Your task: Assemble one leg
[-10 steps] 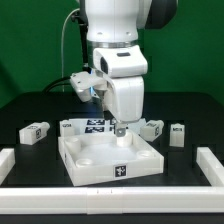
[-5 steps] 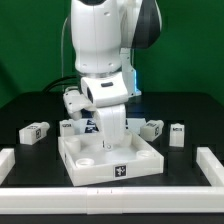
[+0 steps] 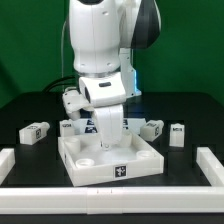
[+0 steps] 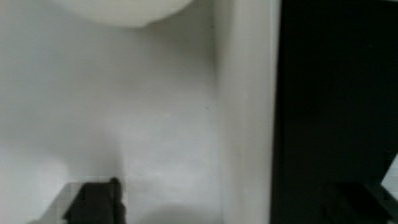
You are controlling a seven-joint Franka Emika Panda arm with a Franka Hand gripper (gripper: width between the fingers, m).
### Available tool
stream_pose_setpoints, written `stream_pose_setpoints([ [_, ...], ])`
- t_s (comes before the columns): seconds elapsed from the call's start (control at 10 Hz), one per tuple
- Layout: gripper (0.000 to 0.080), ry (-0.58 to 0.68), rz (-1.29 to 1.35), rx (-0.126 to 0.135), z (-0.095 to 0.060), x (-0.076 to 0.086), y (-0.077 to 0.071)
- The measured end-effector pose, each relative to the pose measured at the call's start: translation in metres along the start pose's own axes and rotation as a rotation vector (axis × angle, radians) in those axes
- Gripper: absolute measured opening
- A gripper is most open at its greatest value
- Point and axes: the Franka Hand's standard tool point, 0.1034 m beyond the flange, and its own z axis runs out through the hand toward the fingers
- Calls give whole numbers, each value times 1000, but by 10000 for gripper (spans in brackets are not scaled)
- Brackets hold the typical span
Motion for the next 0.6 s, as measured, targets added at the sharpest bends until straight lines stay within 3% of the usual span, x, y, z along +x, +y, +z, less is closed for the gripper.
stream_pose_setpoints([
  [0.2,158,1,0,1,1,0,0],
  [0.3,158,1,0,2,1,0,0],
  [0.4,74,-1,0,-5,-1,0,1],
  [0.6,74,-3,0,-11,-1,-1,2],
])
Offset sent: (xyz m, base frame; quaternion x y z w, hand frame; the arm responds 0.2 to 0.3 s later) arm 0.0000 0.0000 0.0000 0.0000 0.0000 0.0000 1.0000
